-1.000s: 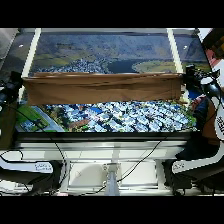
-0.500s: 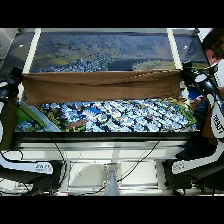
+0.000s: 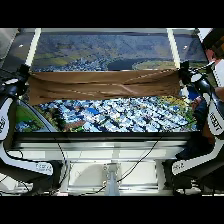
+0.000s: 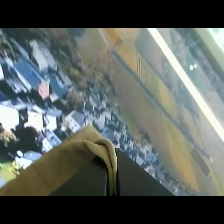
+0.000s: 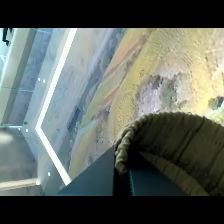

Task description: Fold the clothes and pants, and hang the long-sleeved shirts on hangers.

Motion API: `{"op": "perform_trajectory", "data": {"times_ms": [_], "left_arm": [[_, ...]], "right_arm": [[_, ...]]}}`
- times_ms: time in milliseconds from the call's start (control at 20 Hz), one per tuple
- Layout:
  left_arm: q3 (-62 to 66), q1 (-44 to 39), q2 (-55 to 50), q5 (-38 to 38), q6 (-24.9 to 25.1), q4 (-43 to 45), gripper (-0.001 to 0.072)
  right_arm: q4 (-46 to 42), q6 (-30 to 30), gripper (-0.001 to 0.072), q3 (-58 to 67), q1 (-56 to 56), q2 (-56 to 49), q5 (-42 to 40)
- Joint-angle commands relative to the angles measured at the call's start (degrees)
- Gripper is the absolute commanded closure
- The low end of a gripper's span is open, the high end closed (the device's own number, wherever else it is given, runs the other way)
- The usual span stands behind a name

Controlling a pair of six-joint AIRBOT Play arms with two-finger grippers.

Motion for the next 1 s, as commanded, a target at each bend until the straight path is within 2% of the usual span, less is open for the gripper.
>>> {"op": "perform_trajectory", "data": {"times_ms": [0, 200, 250, 350, 400, 550, 700, 850, 950], "left_arm": [[0.0, -1.0, -0.9, 0.2, 0.0, 0.0, 0.0694], [0.0, -1.0, -0.9, 0.0, 0.0, 0.0, 0.0677], [0.0, -1.0, -0.9, -0.9, 0.0, 0.3, 0.0565], [0.0, -1.0, -0.9, -0.9, 0.0, 0.6, -0.0012], [0.0, -1.0, -0.9, -0.9, 0.0, 0.7, -0.0003], [0.0, -1.0, 0.0, -2.7, 0.0, 0.7, -0.0003], [0.0, -0.6, 2.4, -3.3, 0.1, 2.1, -0.0004], [0.0, 1.1, 6.4, -5.9, 0.1, 6.8, -0.0003], [0.0, 3.3, 9.9, -11.1, 0.0, 12.9, -0.0002]], "right_arm": [[0.1, 0.3, 0.0686, 0.0, 1.2, -1.3, -1.2], [-0.1, 0.1, 0.0672, 0.0, 2.3, -1.5, -3.7], [-0.1, 0.0, 0.0566, 0.0, 2.4, -1.5, -3.7], [-0.1, -1.7, 0.0156, 0.0, 2.4, -1.5, -3.5], [-0.2, -3.0, 0.0084, 0.0, 2.4, -1.5, -3.3], [-0.6, -7.9, 0.0085, 0.0, 2.4, -0.3, -1.5], [-0.7, -15.1, 0.0084, 0.0, 1.6, 2.3, 4.6], [-2.5, -16.7, 0.0085, 0.0, -1.2, 5.7, 12.5], [-3.8, -16.7, 0.0085, 0.0, -3.6, 8.6, 18.4]]}}
